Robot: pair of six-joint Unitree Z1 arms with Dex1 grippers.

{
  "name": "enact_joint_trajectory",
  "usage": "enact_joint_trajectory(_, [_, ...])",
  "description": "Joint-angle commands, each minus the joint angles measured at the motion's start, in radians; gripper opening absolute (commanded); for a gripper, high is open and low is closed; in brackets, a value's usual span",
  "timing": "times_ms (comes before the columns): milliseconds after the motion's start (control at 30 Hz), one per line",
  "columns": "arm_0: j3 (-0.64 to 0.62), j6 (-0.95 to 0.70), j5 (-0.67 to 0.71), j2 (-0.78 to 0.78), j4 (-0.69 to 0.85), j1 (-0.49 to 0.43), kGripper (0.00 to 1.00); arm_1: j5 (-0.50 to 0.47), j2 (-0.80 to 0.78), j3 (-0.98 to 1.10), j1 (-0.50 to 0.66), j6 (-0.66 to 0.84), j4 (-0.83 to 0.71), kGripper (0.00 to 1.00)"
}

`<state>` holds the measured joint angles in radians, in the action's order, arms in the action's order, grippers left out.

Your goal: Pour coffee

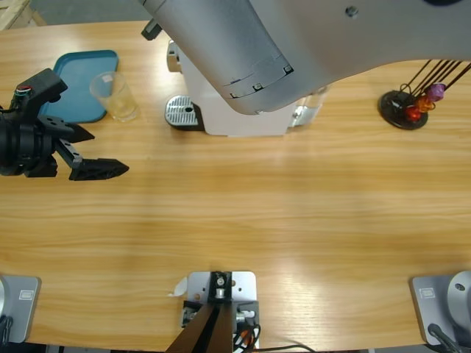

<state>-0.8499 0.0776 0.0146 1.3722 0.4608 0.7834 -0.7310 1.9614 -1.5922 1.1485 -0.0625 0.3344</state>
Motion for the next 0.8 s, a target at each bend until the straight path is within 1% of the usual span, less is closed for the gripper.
enact_joint_trajectory(33, [0.028, 0.01, 0.019, 0.037, -0.008, 0.006, 0.977, 0.051, 0.146, 0.052, 0.026, 0.028, 0.037, 0.0])
enact_joint_trajectory(500, [0.031, 0.009, 0.032, 0.034, -0.008, 0.006, 0.977, 0.065, 0.16, 0.043, -0.028, 0.038, 0.041, 0.0])
enact_joint_trajectory(800, [0.032, 0.008, 0.034, 0.033, -0.008, 0.007, 0.977, 0.076, 0.173, 0.045, -0.032, 0.062, 0.046, 0.0])
